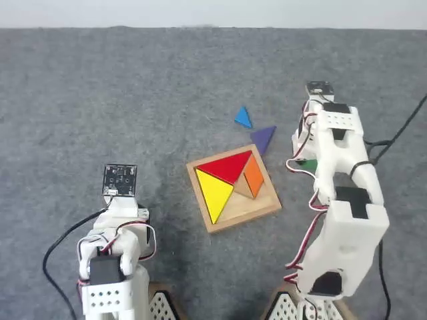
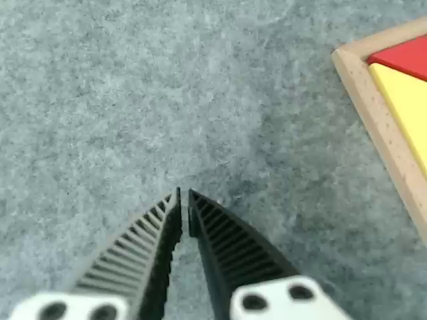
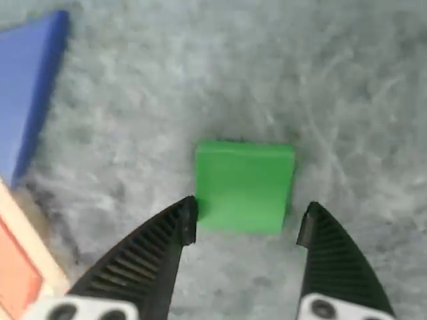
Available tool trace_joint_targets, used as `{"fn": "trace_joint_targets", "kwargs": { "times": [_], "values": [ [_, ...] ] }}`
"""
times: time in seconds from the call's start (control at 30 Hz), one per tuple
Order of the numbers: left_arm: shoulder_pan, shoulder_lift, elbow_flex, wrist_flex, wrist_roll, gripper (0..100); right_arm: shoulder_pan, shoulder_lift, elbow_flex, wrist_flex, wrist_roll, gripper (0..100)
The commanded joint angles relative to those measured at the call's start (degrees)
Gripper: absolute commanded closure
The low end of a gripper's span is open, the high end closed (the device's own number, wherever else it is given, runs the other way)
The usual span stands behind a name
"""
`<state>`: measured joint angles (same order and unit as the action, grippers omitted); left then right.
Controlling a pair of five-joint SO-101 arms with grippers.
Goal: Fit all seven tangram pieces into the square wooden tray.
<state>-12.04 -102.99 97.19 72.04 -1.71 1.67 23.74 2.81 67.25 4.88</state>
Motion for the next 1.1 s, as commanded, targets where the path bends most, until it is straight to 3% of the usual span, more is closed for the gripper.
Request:
{"fn": "trace_joint_targets", "kwargs": {
  "times": [0.0,0.23,0.47,0.7,0.8,1.07],
  "values": [
    [-0.1,-1.1,-0.7,0.2,1.0,98,1.2,-0.4,-1.5,-1.2,0.5,75.0],
    [-0.1,-1.1,-0.7,0.2,1.0,98,0.0,5.4,-5.5,-0.7,0.5,76.4],
    [-0.1,-1.1,-0.7,0.2,1.0,98,0.0,5.1,-5.8,-0.7,0.5,99.2],
    [-0.1,-1.1,-0.7,0.2,1.0,98,-2.2,-7.0,1.5,-0.9,0.4,99.1],
    [-0.1,-1.1,-0.7,0.2,1.0,98,-7.5,-16.4,9.2,-1.8,0.5,99.1],
    [-0.1,-1.1,-0.7,0.2,1.0,98,-29.1,-38.2,31.9,-7.3,9.4,99.1]
  ]
}}
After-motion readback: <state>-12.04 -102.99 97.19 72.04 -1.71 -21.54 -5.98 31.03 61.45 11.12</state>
